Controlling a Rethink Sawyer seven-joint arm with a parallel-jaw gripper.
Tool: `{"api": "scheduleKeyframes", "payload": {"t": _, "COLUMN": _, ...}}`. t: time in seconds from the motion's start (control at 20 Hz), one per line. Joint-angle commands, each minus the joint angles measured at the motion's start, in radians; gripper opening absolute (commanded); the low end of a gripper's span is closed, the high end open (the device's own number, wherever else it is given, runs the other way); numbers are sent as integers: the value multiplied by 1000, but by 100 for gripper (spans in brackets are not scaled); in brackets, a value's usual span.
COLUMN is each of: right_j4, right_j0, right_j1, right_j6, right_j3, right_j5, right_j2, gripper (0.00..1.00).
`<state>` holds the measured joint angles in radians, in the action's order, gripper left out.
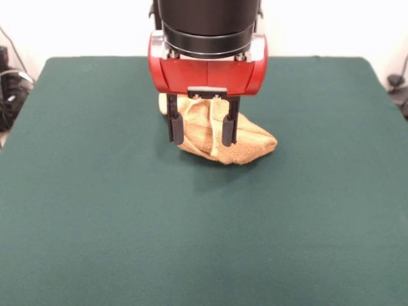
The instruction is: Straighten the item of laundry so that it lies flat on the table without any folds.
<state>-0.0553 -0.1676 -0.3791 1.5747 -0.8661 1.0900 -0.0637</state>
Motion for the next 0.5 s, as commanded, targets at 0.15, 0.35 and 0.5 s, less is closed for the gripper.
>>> {"api": "scheduleKeyframes", "payload": {"t": 0.15, "right_j4": -15, "right_j0": 11, "right_j1": -1, "right_j6": 105, "right_j3": -178, "right_j5": -37, "right_j2": 79, "gripper": 100}}
{"api": "scheduleKeyframes", "payload": {"t": 0.35, "right_j4": -16, "right_j0": 11, "right_j1": 2, "right_j6": 106, "right_j3": -172, "right_j5": -33, "right_j2": 79, "gripper": 100}}
{"api": "scheduleKeyframes", "payload": {"t": 0.5, "right_j4": -16, "right_j0": 12, "right_j1": 3, "right_j6": 107, "right_j3": -168, "right_j5": -30, "right_j2": 79, "gripper": 100}}
